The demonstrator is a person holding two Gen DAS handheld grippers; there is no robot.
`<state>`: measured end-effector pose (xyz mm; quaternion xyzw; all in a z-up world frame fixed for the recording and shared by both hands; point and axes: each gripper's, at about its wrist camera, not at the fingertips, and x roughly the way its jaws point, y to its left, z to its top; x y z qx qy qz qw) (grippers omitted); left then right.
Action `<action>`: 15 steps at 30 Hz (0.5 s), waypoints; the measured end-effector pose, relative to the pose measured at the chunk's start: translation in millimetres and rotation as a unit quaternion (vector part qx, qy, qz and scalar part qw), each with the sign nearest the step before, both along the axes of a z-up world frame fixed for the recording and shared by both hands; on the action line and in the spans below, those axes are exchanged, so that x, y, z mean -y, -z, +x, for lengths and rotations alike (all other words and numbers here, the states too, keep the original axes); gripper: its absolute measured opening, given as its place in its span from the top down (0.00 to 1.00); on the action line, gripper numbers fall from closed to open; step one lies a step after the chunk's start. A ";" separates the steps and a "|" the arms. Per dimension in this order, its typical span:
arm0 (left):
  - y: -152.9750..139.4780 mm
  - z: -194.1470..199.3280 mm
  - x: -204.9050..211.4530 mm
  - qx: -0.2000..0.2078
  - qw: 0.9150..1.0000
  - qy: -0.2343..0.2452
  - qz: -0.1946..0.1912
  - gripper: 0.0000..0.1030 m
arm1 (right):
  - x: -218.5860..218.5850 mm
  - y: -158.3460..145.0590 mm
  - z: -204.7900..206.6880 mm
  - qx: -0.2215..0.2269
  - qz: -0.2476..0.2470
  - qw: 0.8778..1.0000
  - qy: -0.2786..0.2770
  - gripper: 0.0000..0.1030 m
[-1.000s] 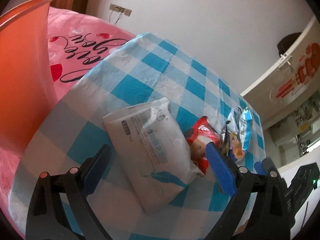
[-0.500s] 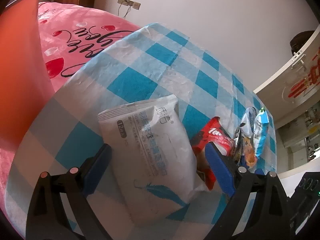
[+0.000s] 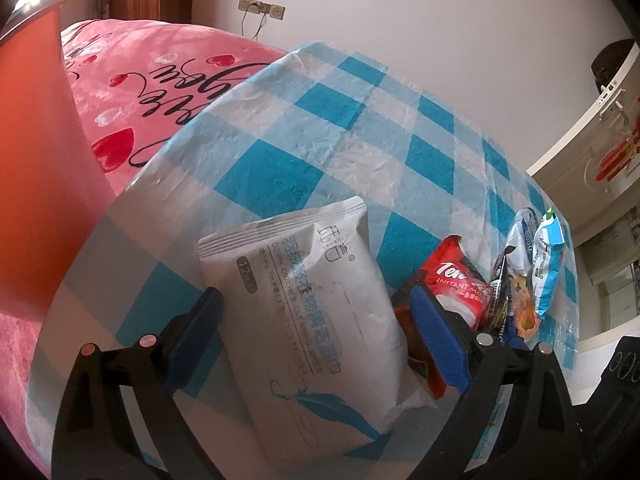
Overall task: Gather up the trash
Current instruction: 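Lower the left tool onto the white wet-wipe packet and close it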
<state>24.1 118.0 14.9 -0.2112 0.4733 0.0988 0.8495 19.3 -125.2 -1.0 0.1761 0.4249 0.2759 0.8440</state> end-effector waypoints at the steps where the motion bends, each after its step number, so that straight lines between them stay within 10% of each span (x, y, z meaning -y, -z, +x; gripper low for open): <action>1: 0.1 -0.1 0.1 0.002 1.000 0.003 0.002 0.09 | -0.3 1.0 0.9 -0.003 -0.004 1.000 0.001 0.38; 15: 5.0 -5.5 1.2 0.028 0.996 0.075 0.037 0.09 | -6.2 2.7 4.7 -0.003 -0.030 0.999 0.014 0.52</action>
